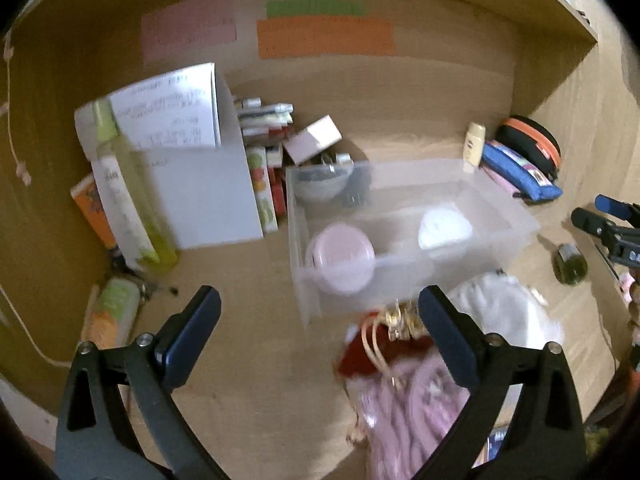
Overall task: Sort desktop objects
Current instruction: 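Move the left tool to the beige roll while the right tool approaches the green glass bottle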
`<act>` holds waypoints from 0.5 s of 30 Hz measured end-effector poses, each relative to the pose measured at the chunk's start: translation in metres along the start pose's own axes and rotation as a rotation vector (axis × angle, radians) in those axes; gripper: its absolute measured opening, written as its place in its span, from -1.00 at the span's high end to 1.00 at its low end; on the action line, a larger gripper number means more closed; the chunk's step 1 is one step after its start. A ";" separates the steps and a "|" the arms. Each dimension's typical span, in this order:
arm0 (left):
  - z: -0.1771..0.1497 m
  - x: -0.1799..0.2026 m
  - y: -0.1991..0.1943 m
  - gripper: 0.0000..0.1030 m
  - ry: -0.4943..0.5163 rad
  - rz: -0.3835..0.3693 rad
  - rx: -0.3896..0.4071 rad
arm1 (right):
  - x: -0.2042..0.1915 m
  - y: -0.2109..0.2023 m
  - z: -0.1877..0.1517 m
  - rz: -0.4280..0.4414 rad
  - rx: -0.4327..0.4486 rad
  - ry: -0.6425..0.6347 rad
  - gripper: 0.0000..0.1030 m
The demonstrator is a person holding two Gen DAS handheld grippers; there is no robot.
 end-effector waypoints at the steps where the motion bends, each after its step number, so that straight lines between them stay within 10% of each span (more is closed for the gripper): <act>1: -0.005 0.000 -0.001 -0.95 0.000 -0.001 -0.009 | 0.005 -0.001 -0.005 -0.022 -0.008 -0.005 -0.77; 15: -0.019 0.075 -0.002 -0.95 0.064 -0.202 -0.073 | 0.037 0.009 -0.052 -0.100 -0.120 -0.009 -0.77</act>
Point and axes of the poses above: each gripper's, at about its wrist camera, not at the fingertips, and y roughly the way its jaws point, x to its right, z to its top, the point moved 10 cm from there along y, roughly the way its jaws point, and after that the axes turned 5 degrees about -y, right-handed, at the moved point
